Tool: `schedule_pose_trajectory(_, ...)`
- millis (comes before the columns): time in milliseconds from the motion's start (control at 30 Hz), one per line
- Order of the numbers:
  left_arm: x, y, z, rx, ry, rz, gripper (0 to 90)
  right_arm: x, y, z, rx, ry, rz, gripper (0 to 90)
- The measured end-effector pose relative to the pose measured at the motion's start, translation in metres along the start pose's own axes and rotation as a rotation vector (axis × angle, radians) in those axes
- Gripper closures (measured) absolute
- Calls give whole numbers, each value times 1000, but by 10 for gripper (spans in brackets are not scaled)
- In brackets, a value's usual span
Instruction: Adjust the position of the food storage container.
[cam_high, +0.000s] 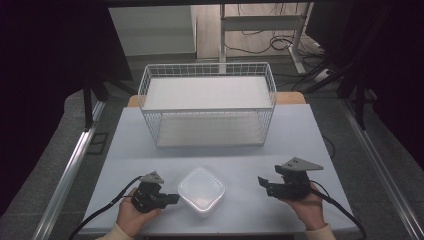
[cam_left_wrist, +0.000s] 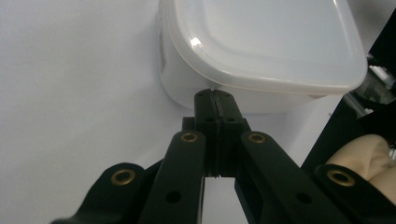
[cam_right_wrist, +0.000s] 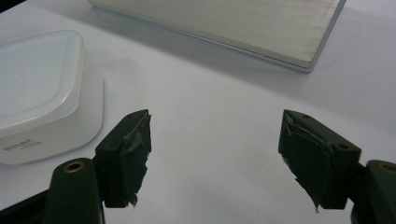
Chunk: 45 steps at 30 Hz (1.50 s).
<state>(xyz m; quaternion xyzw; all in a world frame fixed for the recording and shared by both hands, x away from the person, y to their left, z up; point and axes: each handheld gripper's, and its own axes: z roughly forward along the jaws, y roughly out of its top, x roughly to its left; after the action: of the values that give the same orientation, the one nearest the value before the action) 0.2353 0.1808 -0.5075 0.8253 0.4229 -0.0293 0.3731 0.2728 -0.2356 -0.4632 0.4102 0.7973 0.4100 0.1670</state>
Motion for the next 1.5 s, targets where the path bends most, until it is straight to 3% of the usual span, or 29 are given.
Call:
schedule_pose_trajectory(100,3,4,3,-8,-19,-22,900,0,0,0,1,0,1,256)
schedule_pose_trajectory(267,1,13,9,3,12,7,900,0,0,1,3,-1,3,256)
schedule_pose_trajectory(500,5,24,15,3,18,6,900,-1,0,1,4,-2,2,256)
schedule_pose_trajectory(900,8,57,37,0,18,15,900,-2,-1,2,9,-2,7,257)
schedule_pose_trajectory(1100,7,63,43,0,14,7,900,-2,-2,2,10,0,9,256)
schedule_pose_trajectory(1300,8,63,39,-10,14,16,900,-2,-2,2,12,4,10,257)
schedule_pose_trajectory(1400,6,59,27,-30,29,38,900,-1,-2,1,11,20,7,256)
schedule_pose_trajectory(1500,6,55,18,-56,38,29,876,0,-2,0,6,52,5,252)
